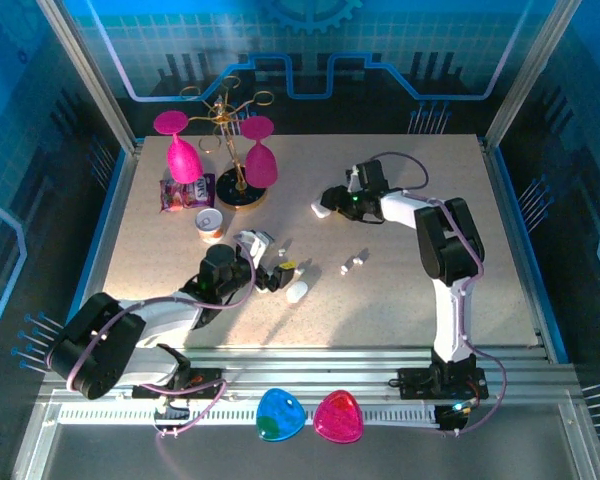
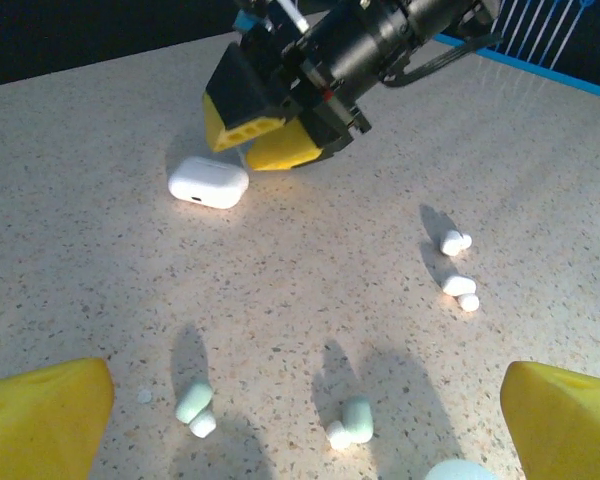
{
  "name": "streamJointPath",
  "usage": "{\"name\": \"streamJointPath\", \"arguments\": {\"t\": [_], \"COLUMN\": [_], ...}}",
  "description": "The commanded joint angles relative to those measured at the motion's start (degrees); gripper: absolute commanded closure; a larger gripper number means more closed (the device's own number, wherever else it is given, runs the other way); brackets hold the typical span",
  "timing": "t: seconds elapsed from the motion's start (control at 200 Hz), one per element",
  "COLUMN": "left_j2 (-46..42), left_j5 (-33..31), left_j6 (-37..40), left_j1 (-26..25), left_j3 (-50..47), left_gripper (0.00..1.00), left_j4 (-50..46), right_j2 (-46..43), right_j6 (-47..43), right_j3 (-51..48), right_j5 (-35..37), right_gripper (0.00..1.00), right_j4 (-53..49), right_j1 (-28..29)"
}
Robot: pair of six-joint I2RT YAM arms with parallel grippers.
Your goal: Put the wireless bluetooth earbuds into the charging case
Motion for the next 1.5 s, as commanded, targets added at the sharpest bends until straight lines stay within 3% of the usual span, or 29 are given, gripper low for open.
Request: {"name": "streamJointPath", "arguments": {"t": [0.0, 0.23, 0.39, 0.595, 0.74, 1.126, 1.296, 1.496], "left_j2": [-2.44, -6.57, -8.35, -5.54, -0.27, 9.24, 11.34, 12.04], "left_j5": [-0.79, -4.41, -7.77, -8.89, -8.95, -10.77, -11.08, -10.78], "left_j6": [3.71, 3.05, 1.57, -0.53, -1.42, -1.49, -1.15, -0.95], "left_j1": [-2.20, -8.68, -13.05, -14.47, -15.36, -16.47, -16.56, -16.58], "left_j3": [2.35, 1.49, 0.91, 0.40, 2.26, 4.31, 4.76, 5.09], "left_gripper": [0.01, 0.01, 0.01, 0.04, 0.07, 0.32, 0.34, 0.50], "left_j4": [-5.63, -14.70, -20.15, -21.84, -22.10, -18.43, -17.78, -16.97], "right_j2": [-8.27, -23.86, -33.13, -41.82, -44.51, -46.17, -47.04, -47.99], "right_j6": [-4.18, -12.05, -14.48, -16.53, -17.99, -17.95, -18.10, -17.87], "right_j3": [-4.10, -19.49, -27.97, -35.10, -36.45, -38.43, -38.96, -39.58], "right_j5": [1.84, 0.44, 1.98, 4.32, 5.68, 6.92, 7.22, 7.42], "right_gripper": [0.38, 0.21, 0.19, 0.18, 0.18, 0.19, 0.19, 0.19], "right_j4": [-0.34, 7.20, 8.23, 7.74, 5.63, 5.41, 4.99, 4.65], "right_j1": [-1.56, -0.99, -0.76, -0.60, -0.60, -0.68, -0.78, -1.30]}}
